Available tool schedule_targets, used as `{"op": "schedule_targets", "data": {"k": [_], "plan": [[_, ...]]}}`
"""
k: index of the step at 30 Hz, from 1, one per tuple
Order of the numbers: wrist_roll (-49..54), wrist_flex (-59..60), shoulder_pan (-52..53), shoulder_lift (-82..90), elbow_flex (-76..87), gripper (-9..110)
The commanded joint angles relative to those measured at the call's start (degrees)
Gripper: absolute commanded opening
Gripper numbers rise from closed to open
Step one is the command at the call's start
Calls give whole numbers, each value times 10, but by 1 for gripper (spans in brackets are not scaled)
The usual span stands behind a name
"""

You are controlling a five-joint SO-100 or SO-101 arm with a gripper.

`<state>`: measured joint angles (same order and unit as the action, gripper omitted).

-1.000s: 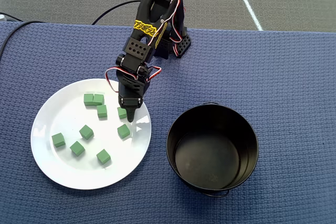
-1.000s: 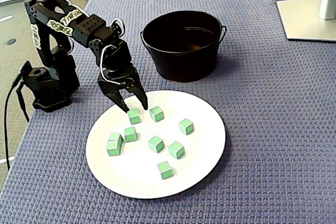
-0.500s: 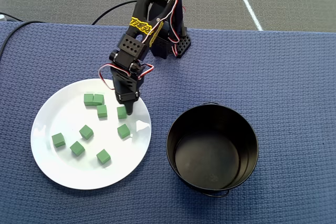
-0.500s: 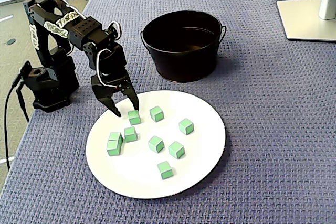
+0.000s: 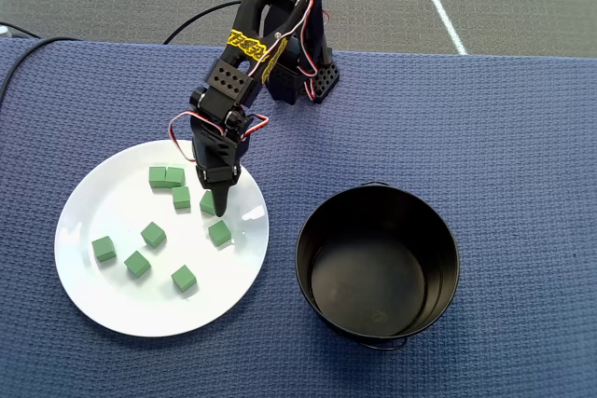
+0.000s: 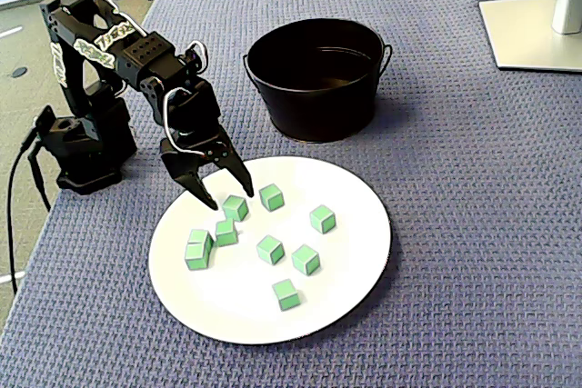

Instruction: Pick up the items on the white plate and put them in the black container.

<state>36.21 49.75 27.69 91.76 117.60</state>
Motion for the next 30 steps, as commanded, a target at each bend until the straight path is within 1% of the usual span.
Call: {"op": "schedule_targets", "data": {"k": [1,13,18,29,30], "plan": [[-19,-10,18,6,-28,17],[-19,-40,30,15,-12,14],[-20,-46,26,16,-4,9],[-28,-74,3,25,39,10],[-27,-75,0,28,42,9]]}}
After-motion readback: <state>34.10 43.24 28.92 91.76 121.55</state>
